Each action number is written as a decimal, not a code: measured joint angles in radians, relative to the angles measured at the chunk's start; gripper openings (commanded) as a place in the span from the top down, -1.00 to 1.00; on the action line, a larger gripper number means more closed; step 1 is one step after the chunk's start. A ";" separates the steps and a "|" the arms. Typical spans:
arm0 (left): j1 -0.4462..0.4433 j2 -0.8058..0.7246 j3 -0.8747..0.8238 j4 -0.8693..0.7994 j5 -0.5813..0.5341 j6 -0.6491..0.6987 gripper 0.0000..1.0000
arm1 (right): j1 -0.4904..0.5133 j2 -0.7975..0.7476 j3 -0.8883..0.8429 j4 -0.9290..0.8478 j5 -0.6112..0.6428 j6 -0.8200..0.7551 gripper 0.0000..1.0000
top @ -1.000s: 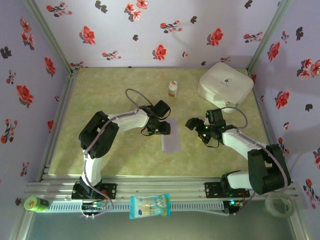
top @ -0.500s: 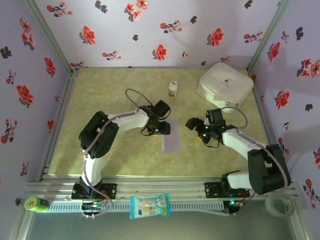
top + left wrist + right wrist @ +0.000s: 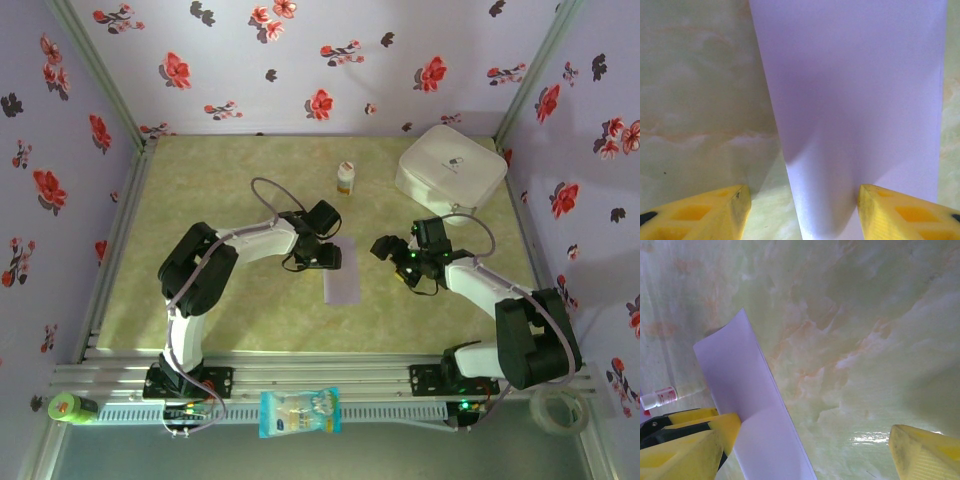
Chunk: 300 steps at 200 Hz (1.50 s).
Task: Fold a paper plane with a square sheet of paper (pick it up from the middle)
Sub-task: First fold the square sheet of paper in half at the center of the table.
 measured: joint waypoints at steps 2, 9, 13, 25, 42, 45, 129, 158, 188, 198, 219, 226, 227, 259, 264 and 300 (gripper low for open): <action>0.000 0.000 0.000 0.000 0.000 -0.002 -0.20 | 0.000 0.000 0.000 0.000 0.000 0.000 -0.74; 0.000 0.001 0.002 0.000 -0.003 -0.007 -0.20 | 0.000 0.000 0.000 0.000 0.000 0.000 -0.74; 0.000 0.003 0.003 -0.001 -0.003 -0.013 -0.20 | 0.000 0.000 0.000 0.000 0.000 0.000 -0.74; 0.000 0.005 0.006 -0.004 -0.004 -0.021 -0.21 | 0.000 0.000 0.000 0.000 0.000 0.000 -0.74; -0.001 0.007 0.011 -0.009 -0.007 -0.025 -0.20 | 0.000 0.000 0.000 0.000 0.000 0.000 -0.74; -0.001 0.008 0.011 -0.009 -0.007 -0.025 -0.20 | 0.000 0.000 0.000 0.000 0.000 0.000 -0.74; -0.004 0.010 0.015 -0.013 -0.007 -0.022 -0.21 | 0.000 0.000 0.000 0.002 -0.003 0.000 -0.74; -0.006 0.012 0.018 -0.017 -0.012 -0.013 -0.21 | 0.000 0.000 0.000 0.009 -0.005 0.000 -0.74; -0.006 0.013 0.019 -0.018 -0.014 -0.009 -0.22 | 0.000 0.000 0.000 0.013 -0.007 0.000 -0.74; -0.006 0.014 0.021 -0.020 -0.014 -0.008 -0.22 | 0.000 0.000 0.000 0.015 -0.007 0.000 -0.74; -0.006 0.018 0.026 -0.025 -0.014 -0.008 -0.23 | 0.000 0.000 0.000 0.015 -0.007 0.000 -0.74; -0.006 0.019 0.028 -0.027 -0.014 -0.008 -0.22 | 0.000 0.000 0.000 0.015 -0.007 0.000 -0.74; -0.006 0.019 0.028 -0.027 -0.014 -0.008 -0.22 | 0.000 0.000 0.000 0.015 -0.007 0.000 -0.74; -0.007 0.023 0.035 -0.034 -0.014 -0.008 -0.23 | 0.000 0.000 0.000 0.016 -0.007 0.000 -0.71; -0.007 0.023 0.035 -0.035 -0.014 -0.008 -0.23 | 0.001 0.000 0.000 0.016 -0.007 0.000 -0.67; -0.008 0.024 0.037 -0.037 -0.014 -0.004 -0.25 | 0.006 0.014 0.000 0.031 -0.021 0.008 -0.49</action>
